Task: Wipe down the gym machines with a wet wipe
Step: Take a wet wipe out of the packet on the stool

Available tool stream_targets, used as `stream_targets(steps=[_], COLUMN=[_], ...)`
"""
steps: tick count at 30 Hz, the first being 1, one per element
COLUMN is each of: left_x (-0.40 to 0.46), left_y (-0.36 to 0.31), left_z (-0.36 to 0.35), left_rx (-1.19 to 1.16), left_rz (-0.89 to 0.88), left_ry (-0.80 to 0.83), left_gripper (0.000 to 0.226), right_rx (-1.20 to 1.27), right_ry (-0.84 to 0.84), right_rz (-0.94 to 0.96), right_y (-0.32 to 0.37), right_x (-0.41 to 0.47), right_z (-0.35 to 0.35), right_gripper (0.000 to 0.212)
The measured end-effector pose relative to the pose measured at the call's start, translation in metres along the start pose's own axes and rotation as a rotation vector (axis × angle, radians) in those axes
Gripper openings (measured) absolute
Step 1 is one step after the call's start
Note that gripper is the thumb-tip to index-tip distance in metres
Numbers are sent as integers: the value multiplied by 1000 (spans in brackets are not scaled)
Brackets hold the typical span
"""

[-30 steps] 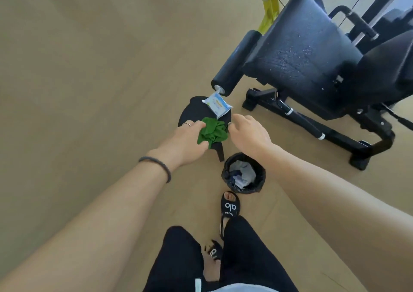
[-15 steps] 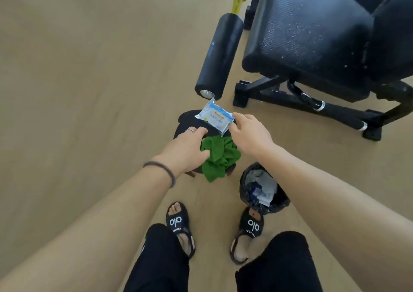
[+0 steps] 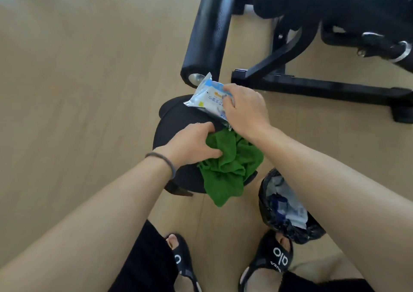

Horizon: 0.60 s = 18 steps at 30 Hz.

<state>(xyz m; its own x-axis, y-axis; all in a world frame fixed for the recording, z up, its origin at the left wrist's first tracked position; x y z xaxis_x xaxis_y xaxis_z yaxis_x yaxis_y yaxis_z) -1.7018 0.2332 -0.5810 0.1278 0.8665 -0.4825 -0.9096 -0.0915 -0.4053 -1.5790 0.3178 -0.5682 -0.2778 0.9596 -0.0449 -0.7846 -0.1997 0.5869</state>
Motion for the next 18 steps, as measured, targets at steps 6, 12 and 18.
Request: stream_targets(steps=[6, 12, 18], left_x=[26, 42, 65], left_y=[17, 34, 36], left_z=[33, 84, 79], left_rx=[-20, -36, 69], left_rz=[-64, -142, -186], left_ry=[7, -495, -468], left_gripper=[28, 17, 19], right_rx=[183, 341, 323], right_ry=[-136, -204, -222], right_rz=[43, -5, -8], right_y=[0, -5, 5], right_x=[5, 9, 10], right_z=[-5, -11, -24], right_gripper=[26, 34, 40])
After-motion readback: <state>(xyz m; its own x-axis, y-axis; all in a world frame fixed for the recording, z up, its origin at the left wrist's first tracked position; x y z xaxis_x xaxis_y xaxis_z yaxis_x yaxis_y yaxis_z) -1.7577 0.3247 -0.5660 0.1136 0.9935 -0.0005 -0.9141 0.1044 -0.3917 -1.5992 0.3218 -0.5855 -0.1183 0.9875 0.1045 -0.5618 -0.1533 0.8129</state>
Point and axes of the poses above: each hand's wrist, its own x-axis towards the middle knuckle, its own z-axis out of the back of the hand, y = z × x, the point moved 6 cm from there along x, towards the middle knuckle, and after that the axes turned 5 degrees about x, right-handed, at the moved point
